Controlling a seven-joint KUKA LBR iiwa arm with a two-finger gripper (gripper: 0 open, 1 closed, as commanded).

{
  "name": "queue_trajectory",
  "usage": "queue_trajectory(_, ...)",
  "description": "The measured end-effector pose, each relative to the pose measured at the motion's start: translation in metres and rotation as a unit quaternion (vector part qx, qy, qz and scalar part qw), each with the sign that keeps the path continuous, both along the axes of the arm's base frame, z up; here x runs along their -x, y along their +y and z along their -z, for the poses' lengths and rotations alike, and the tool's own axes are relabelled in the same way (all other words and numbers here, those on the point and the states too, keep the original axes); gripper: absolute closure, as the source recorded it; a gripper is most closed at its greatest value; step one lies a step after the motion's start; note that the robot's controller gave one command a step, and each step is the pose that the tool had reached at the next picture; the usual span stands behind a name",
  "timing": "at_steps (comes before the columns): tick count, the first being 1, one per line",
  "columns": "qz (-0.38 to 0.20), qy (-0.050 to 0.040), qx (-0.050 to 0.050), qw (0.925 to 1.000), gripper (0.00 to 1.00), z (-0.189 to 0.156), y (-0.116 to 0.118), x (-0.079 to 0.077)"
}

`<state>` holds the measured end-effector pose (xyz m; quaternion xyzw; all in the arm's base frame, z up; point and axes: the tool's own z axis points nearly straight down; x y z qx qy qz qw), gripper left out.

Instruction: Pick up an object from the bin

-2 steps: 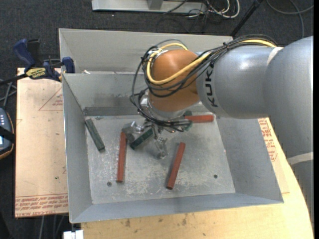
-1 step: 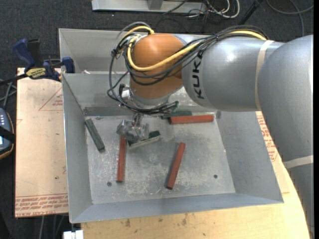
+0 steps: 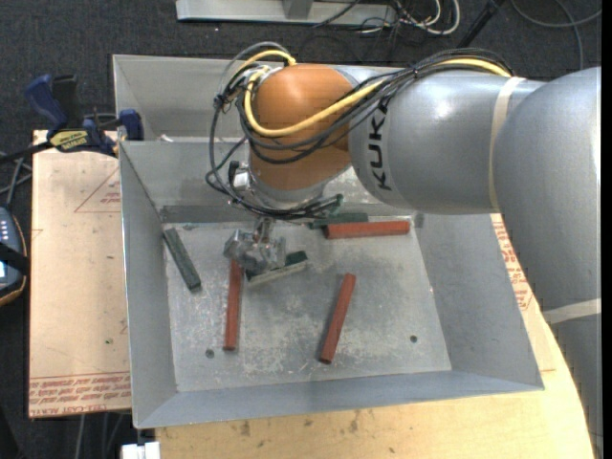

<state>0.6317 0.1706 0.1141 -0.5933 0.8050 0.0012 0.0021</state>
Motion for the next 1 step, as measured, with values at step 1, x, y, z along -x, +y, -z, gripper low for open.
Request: queue_trajectory(1,-0.145,-0.0001,0.001,0.9894,0.00,0.0437,-0.0028,0.0182)
